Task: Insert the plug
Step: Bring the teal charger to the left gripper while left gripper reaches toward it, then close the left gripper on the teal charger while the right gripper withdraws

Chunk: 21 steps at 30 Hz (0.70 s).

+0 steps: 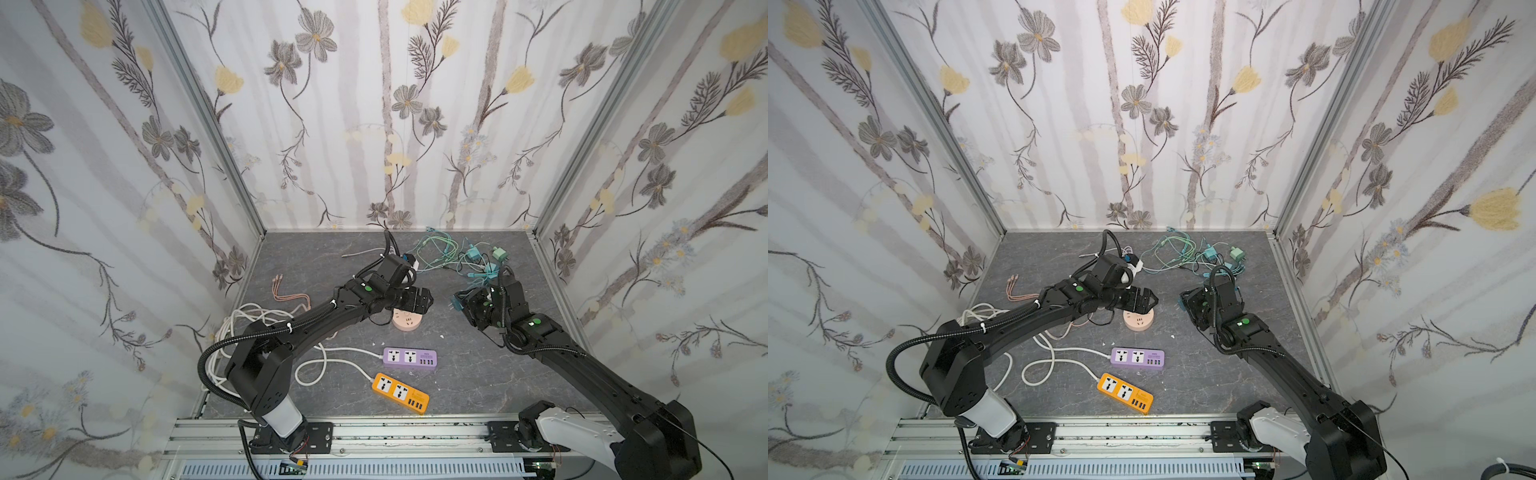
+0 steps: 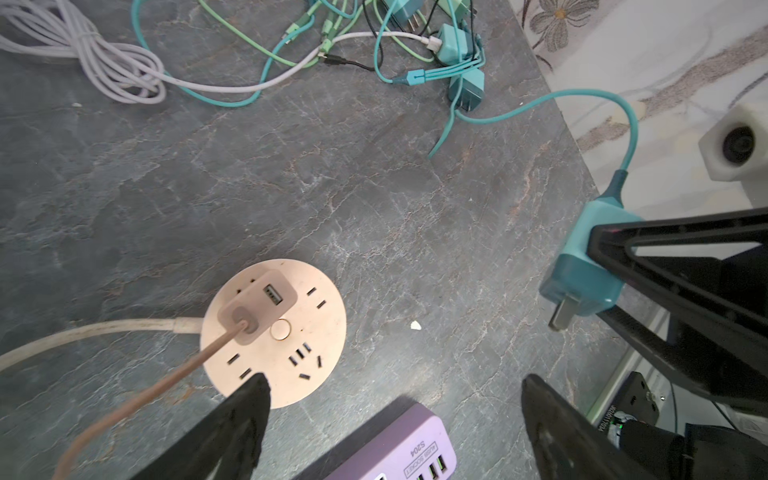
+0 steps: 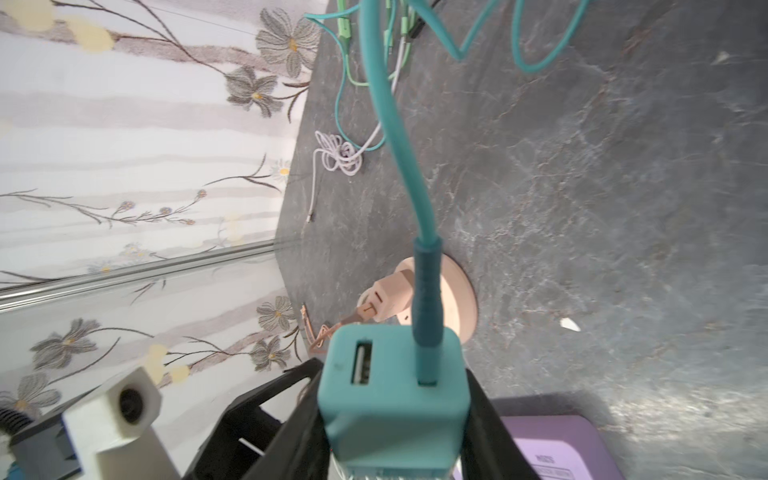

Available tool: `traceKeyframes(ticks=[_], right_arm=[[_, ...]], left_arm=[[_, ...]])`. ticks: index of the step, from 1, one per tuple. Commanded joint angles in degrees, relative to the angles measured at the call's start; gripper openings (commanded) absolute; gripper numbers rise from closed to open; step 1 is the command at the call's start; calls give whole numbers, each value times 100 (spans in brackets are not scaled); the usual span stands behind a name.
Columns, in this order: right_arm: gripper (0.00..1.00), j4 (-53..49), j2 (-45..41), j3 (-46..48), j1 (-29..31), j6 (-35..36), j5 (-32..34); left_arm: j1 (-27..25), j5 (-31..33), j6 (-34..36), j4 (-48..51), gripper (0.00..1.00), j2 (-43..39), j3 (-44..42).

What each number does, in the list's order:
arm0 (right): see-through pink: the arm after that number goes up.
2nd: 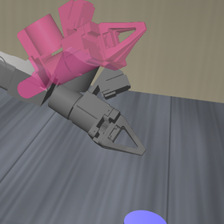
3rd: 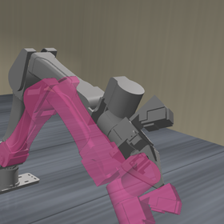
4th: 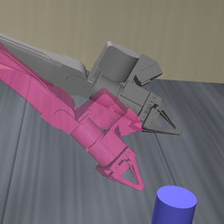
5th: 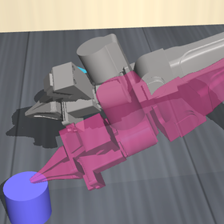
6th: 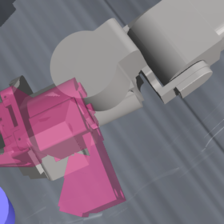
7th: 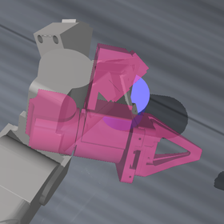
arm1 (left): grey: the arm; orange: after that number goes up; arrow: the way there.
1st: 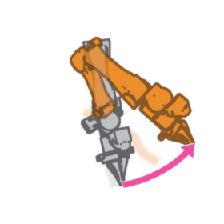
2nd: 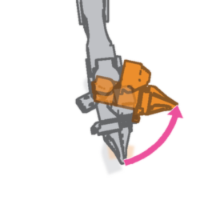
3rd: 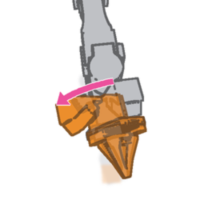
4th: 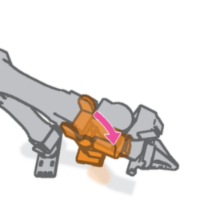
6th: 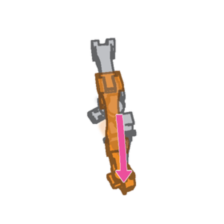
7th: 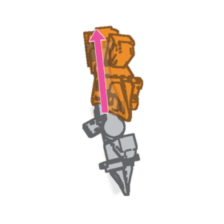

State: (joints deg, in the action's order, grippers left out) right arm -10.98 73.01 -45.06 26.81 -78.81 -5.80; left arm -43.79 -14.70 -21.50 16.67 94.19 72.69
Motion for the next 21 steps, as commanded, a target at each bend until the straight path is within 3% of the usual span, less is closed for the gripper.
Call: traceKeyframes(ticks=[1,9,21], right_arm=[[39,605,144,-169,151,-342,220],[39,933,377,-342,368,-513,40],[41,1208,600,-359,470,-715,-348]], left_arm=[[-24,-596,-184,-618,92,111,79],[-47,-954,-422,-1174,84,414,284],[-42,-753,-619,-1497,42,729,556]])
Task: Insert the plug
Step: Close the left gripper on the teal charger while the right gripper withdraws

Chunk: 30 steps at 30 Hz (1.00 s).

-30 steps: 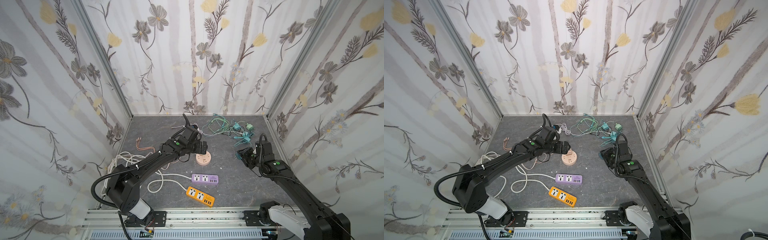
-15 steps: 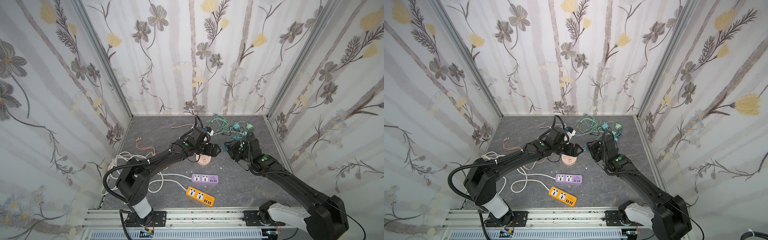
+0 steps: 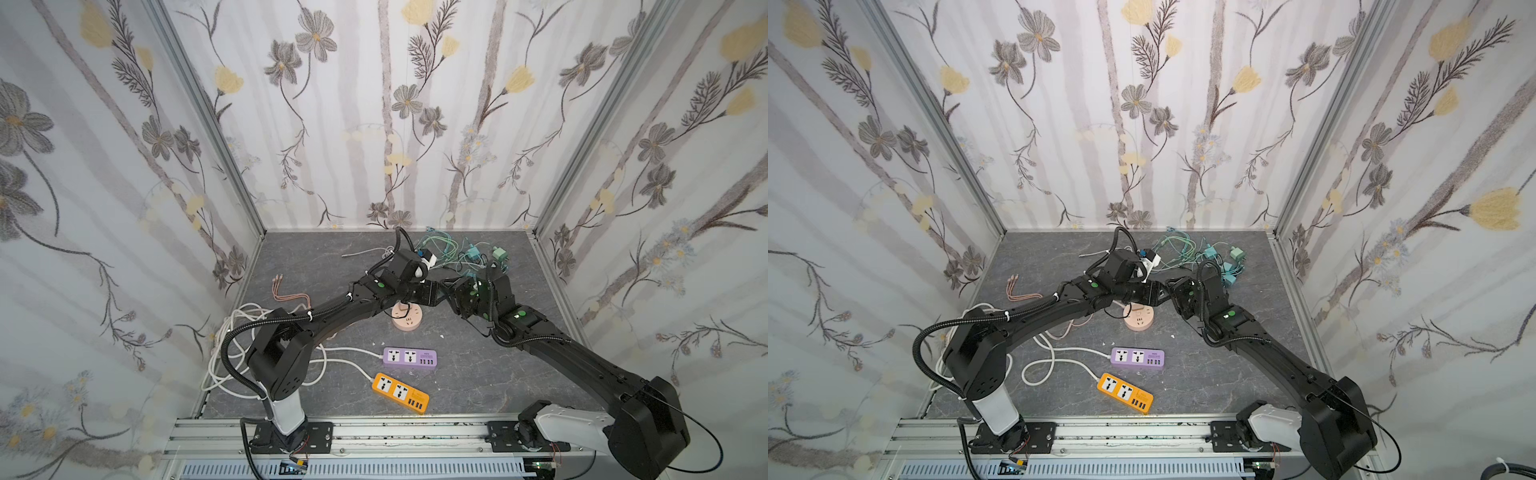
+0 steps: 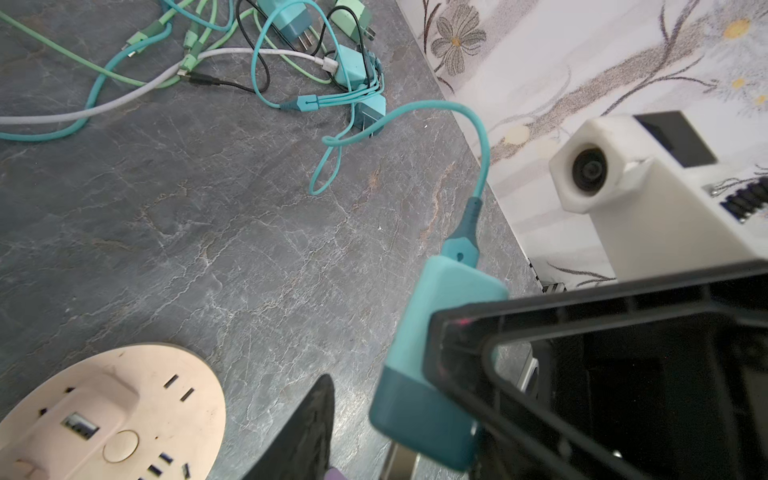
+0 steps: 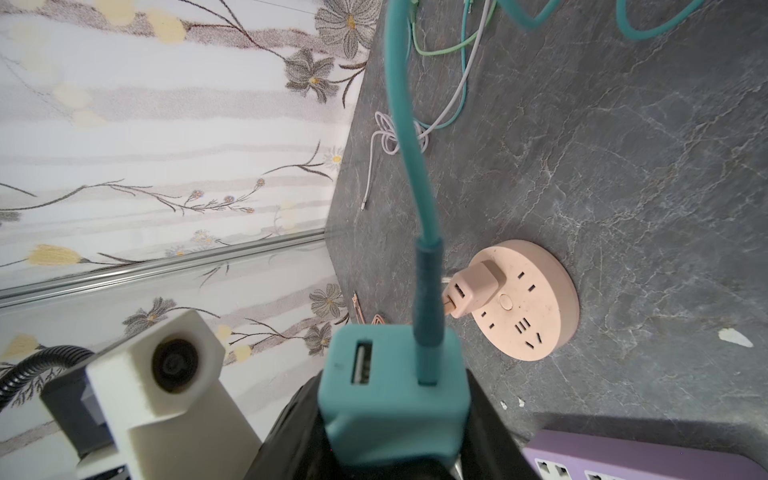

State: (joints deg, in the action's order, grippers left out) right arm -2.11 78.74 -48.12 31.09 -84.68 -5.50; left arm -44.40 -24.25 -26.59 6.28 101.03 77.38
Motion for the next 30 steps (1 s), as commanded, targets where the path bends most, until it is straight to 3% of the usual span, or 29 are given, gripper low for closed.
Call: traceKeyframes(ticks=[1,6,11,18,21,24,28,30], right_arm=[[41,321,28,-47,40,-136,-408],[42,292,-41,2,34,-154,-383],[49,137,-237,28,-84,26,-348],[50,-77,-474,-16,-279,344,-395],[60,-198,-518,-23,-365,500,-413],[98,-96,-846,199,-640,753,-176],[99,-82,-1374,517,-1167,1266,331],[99,-49,-1536,666,-1505,1322,203]], left_arm=[[15,193,-114,-507,38,42,92],[17,197,-62,-618,17,13,76],[27,589,86,-452,0,-169,-61],[34,566,252,-310,0,-233,-51],[39,638,283,-287,0,-267,-48],[85,831,372,20,0,-403,-12],[152,950,409,569,0,-847,37],[185,973,392,823,0,-1130,91]])
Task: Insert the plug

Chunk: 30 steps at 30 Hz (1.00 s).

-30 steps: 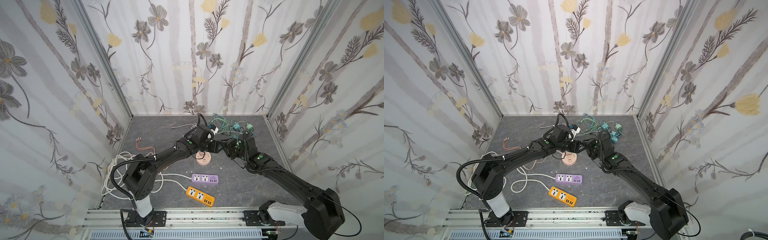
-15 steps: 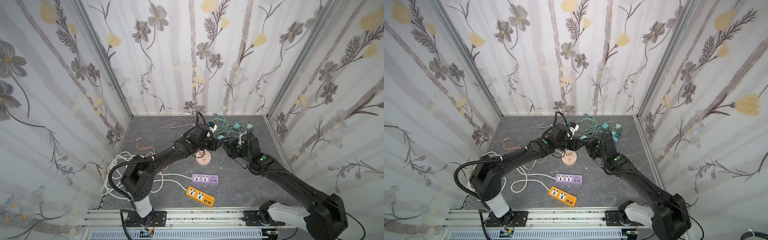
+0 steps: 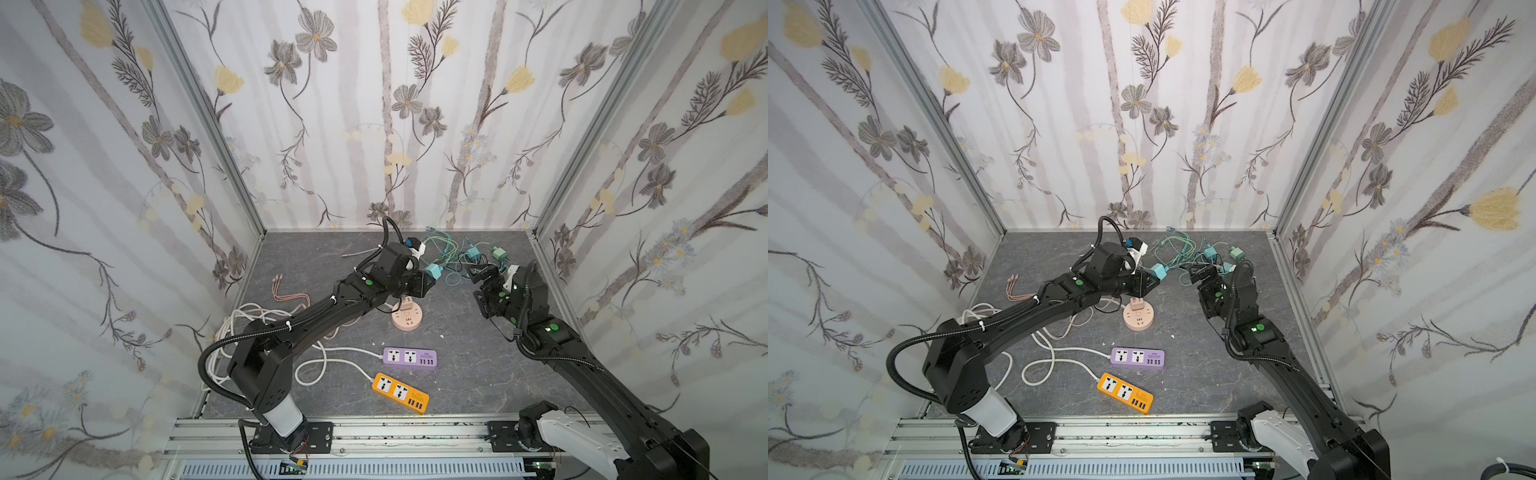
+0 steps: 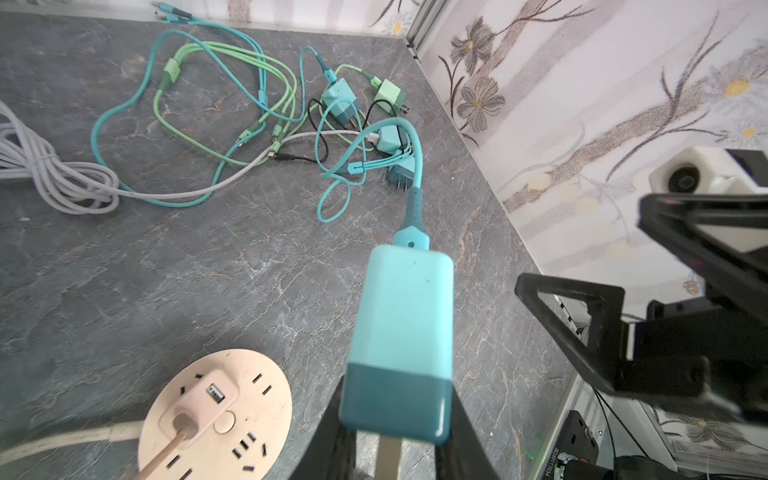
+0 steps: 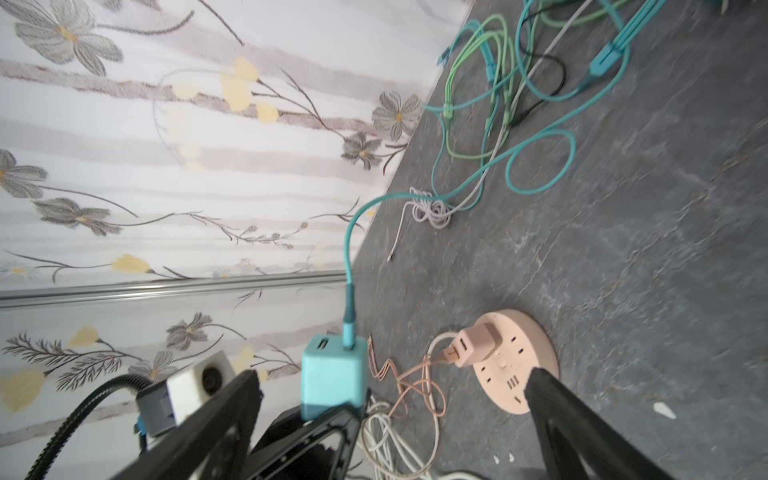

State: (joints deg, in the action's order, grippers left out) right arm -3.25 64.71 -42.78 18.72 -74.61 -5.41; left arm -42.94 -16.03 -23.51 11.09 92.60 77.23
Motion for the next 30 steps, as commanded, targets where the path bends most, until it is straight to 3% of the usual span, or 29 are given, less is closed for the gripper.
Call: traceKeyframes(ticks=[1,2,4,7,12,25,28,30], right_arm=[[99,628,-148,279,-481,682,-225],[99,1223,-88,383,-633,953,-669],[99,1251,129,235,-819,930,-943],[99,678,602,-130,-917,610,-800],[99,451,1757,-649,-924,3,-1172],[97,1586,4129,-1465,-914,-817,-1054],[77,1869,4615,-1806,-990,-766,-852],[42,2101,4734,-1937,-1028,-493,-568]], left_arm=[[61,100,83,455,0,-449,153],[77,51,92,515,0,-615,197],[101,-32,109,611,0,-900,293],[110,-216,157,633,0,-1240,484],[109,-291,224,735,0,-1469,847],[128,-301,259,656,0,-1788,794],[146,-289,250,611,0,-1924,713],[171,-122,259,604,0,-2017,645]])
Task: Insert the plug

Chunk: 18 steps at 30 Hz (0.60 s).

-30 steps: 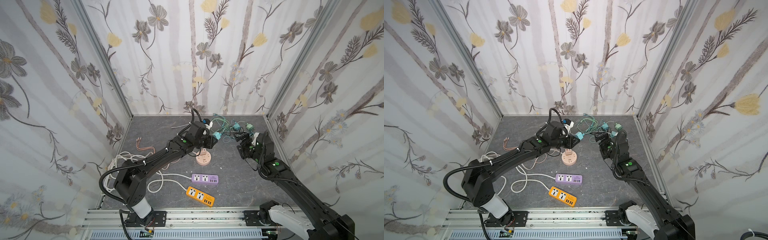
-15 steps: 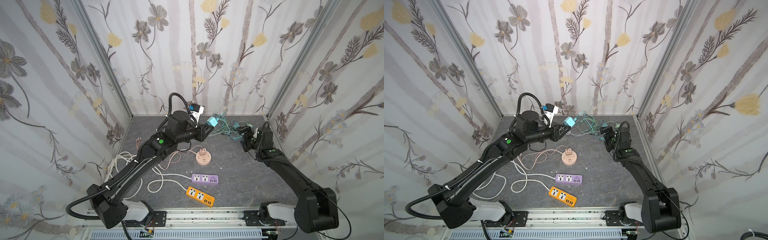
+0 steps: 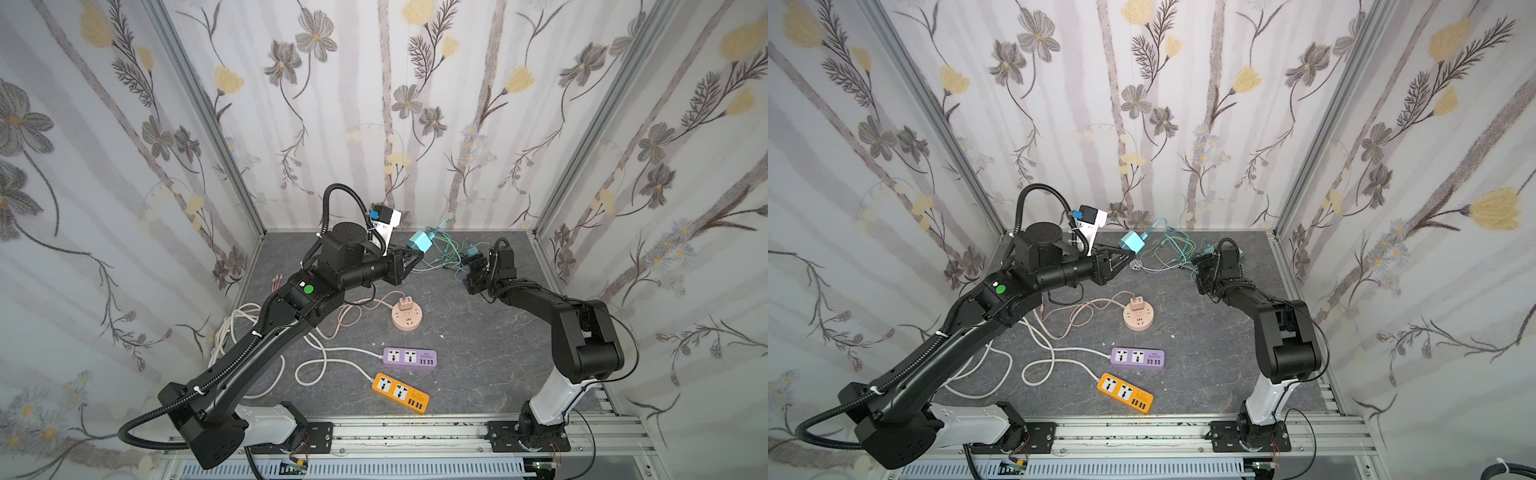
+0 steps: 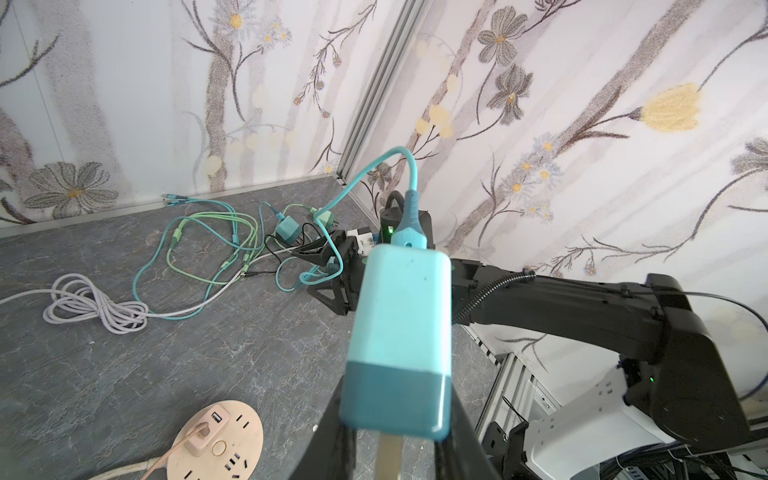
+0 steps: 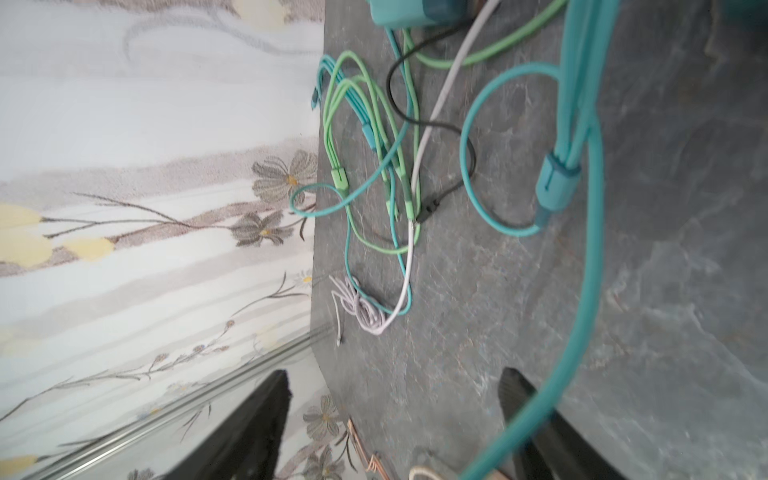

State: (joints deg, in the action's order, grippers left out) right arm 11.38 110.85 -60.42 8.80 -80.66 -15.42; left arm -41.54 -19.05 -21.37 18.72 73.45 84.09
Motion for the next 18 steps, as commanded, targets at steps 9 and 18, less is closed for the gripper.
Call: traceKeyframes(ticks=[9,18], right_arm=[[0,-841,-1839,-1196,-25,2385,1530],[0,-3016,-2435,-2568,-105,4355,1608]], left_arm=[[293,1076,10,314,0,-311,-329],[370,1003,-8,205,0,-147,-299]])
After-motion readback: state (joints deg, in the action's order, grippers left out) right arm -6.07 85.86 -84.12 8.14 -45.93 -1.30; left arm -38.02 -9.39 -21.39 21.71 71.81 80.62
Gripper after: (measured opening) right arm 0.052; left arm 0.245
